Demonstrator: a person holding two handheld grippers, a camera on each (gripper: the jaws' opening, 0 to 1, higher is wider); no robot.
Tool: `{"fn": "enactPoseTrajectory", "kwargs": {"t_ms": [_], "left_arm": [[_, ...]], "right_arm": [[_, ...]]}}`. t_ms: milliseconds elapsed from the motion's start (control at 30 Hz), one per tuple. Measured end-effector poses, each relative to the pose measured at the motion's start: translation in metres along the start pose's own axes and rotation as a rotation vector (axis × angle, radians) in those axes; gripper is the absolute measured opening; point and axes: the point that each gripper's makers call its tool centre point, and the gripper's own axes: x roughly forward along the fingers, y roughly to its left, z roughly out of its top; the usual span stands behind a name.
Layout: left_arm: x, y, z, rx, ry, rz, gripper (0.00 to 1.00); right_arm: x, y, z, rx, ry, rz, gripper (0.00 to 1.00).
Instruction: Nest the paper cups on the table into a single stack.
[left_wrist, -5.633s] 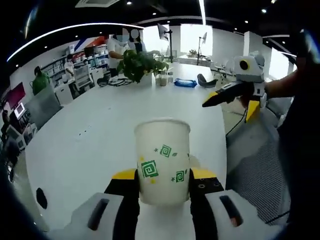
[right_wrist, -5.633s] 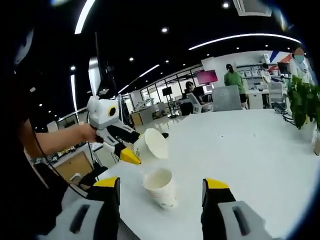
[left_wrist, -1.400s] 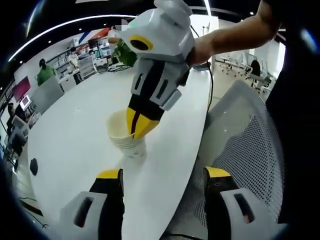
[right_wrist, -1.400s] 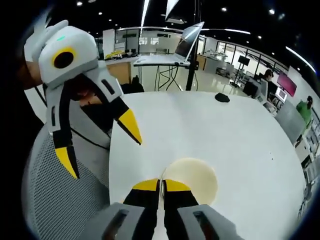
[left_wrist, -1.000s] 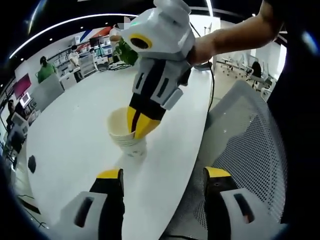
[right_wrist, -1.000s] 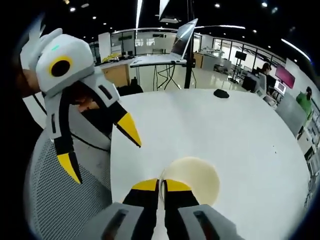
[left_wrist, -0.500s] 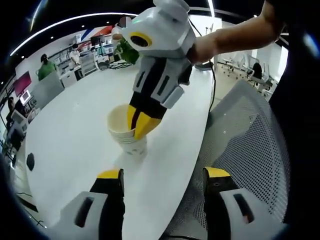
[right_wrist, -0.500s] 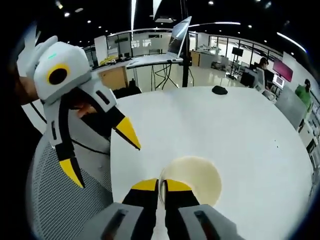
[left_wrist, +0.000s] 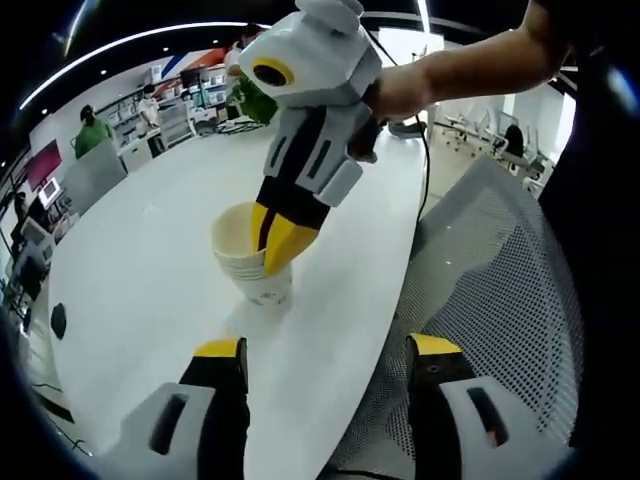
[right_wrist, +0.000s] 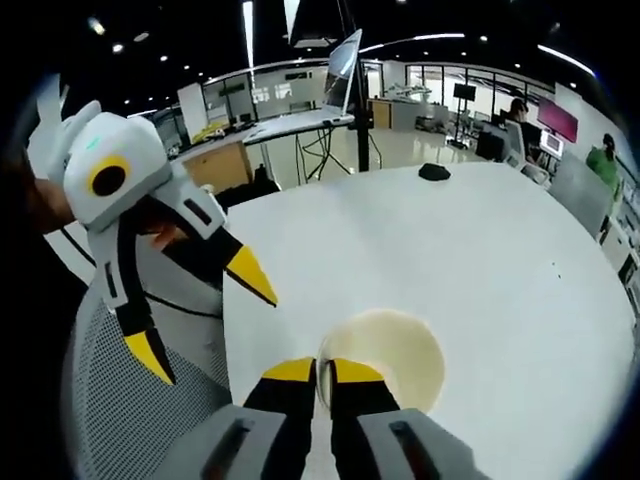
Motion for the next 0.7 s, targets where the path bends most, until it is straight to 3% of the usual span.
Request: {"fn": "enactPoseTrajectory", "kwargs": {"t_ms": [100,267,433,567,700], "left_arm": [[0.001,0.001,0.001,0.0,-0.001,-0.002,0.63],[0.003,0.004,0.004,0.003,-0.009,0.0,0.63],[0.008,0.007,0.005,0.02,-0.009,-0.005,0.63],[0.013,0.013,0.007,0.029,-0.022,-0.008,0.63],[0.018,0.021,0.011,0.011,-0.05,0.0,0.62]], "right_arm": [[0.001,0.001,-0.002,-0.027,0.007,-0.002,0.02],[-0.001,0.005,0.002,-0.049,-0.017,-0.008,0.13],[-0.008,0.005,0.01,-0.064,-0.063,-0.033,0.21],[-0.022,-0.001,0.022,-0.083,-0.153,-0.096,0.3],[-0.033,-0.008,0.02,-0.081,-0.192,-0.148,0.41]]}}
